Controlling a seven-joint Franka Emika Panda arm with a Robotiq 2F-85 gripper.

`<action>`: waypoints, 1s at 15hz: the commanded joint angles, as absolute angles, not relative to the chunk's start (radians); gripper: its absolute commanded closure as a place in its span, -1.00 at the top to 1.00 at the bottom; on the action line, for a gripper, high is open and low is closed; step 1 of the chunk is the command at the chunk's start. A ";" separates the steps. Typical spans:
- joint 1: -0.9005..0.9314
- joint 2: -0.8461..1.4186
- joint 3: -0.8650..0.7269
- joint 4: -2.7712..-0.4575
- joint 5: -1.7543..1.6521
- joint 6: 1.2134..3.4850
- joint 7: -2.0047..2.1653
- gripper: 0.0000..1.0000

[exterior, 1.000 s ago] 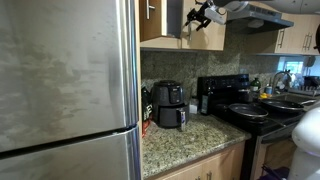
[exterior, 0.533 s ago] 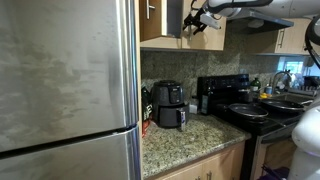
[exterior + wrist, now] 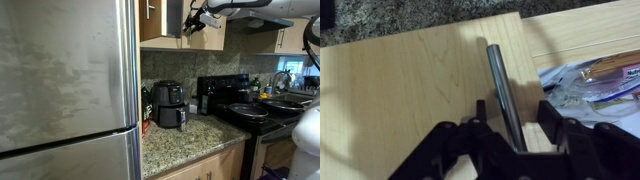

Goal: Open the cabinet door on the right

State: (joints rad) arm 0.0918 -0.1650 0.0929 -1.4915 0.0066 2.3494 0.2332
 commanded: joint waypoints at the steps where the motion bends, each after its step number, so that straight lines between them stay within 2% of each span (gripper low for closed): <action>1: 0.080 -0.155 0.077 -1.499 0.001 2.391 0.212 -0.50; 4: 0.078 -0.174 0.065 -1.544 0.000 2.417 0.194 -0.95; 7: 0.063 -0.202 0.074 -1.586 -0.090 2.470 0.187 -0.91; 15: -0.005 -0.322 0.098 -1.688 -0.337 2.535 0.301 -0.93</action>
State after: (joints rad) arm 0.0840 -0.2321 0.1199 -1.6250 -0.2693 2.5076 0.2873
